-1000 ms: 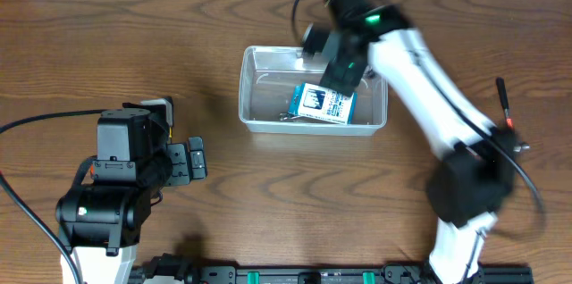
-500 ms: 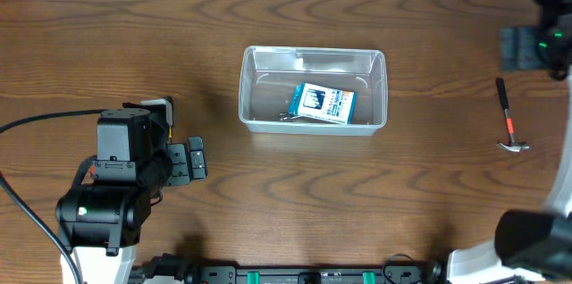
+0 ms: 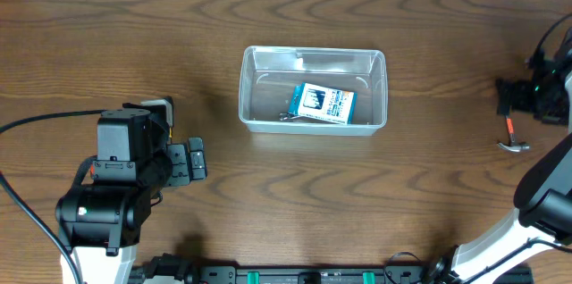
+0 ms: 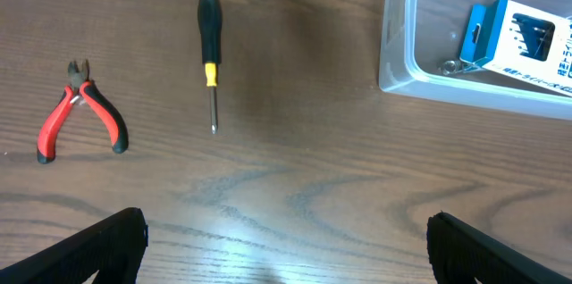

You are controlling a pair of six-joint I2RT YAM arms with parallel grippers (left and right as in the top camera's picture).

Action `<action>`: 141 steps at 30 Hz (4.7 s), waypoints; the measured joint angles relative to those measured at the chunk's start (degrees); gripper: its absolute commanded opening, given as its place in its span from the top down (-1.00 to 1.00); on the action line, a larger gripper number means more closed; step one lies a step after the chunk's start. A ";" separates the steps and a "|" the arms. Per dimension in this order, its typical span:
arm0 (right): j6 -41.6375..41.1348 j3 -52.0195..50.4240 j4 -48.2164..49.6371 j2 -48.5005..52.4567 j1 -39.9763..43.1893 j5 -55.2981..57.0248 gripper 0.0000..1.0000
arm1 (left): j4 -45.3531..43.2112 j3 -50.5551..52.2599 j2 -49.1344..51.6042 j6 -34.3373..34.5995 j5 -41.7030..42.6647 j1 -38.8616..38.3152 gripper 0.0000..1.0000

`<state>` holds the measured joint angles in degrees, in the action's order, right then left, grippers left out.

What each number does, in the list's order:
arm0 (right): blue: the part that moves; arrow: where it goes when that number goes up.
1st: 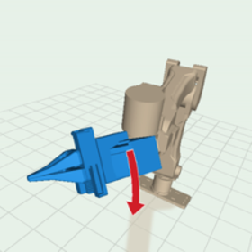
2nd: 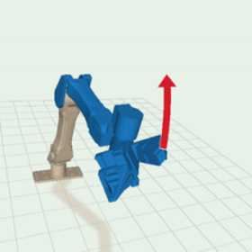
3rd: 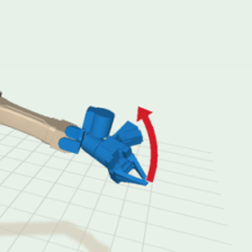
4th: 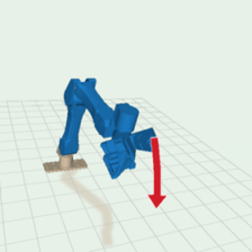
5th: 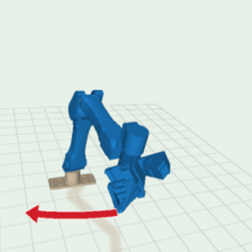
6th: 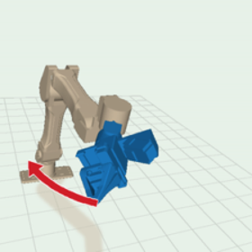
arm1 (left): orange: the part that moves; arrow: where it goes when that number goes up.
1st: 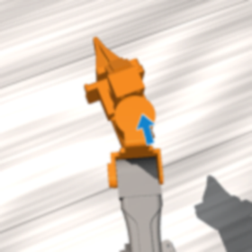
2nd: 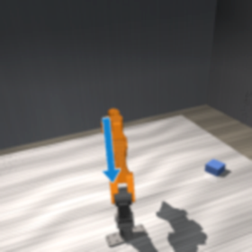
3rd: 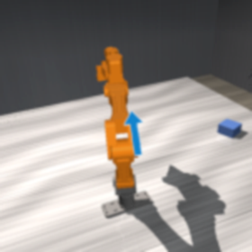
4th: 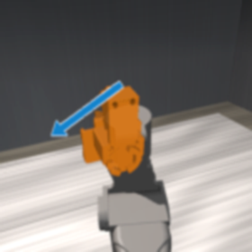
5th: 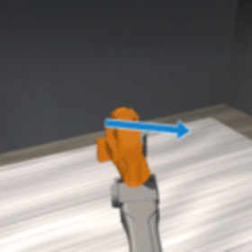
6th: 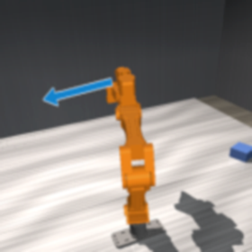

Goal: Pack container
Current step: 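Move the right gripper to the orange-handled hammer and grasp its handle, then carry the hammer with the right gripper and release it in the container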

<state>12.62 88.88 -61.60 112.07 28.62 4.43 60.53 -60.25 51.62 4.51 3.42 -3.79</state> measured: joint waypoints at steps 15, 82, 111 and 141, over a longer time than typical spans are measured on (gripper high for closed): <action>4.55 -9.77 12.20 0.28 2.51 -3.74 -0.98 | 0.46 0.00 0.00 0.00 0.00 0.00 -0.96; 7.61 -19.26 25.51 0.02 4.61 -8.35 0.21 | 1.92 0.00 0.00 0.00 0.00 0.00 -0.96; 7.26 -19.23 25.44 -0.07 4.61 -8.07 0.97 | 2.08 0.00 0.00 0.00 0.00 0.00 -0.96; 42.29 16.85 1.29 -2.29 -48.63 -12.74 0.97 | 2.08 0.00 0.00 0.00 0.00 0.00 -0.96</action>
<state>54.92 105.73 -60.31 109.78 -20.01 -8.32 62.61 -60.25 51.62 4.51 3.42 -3.79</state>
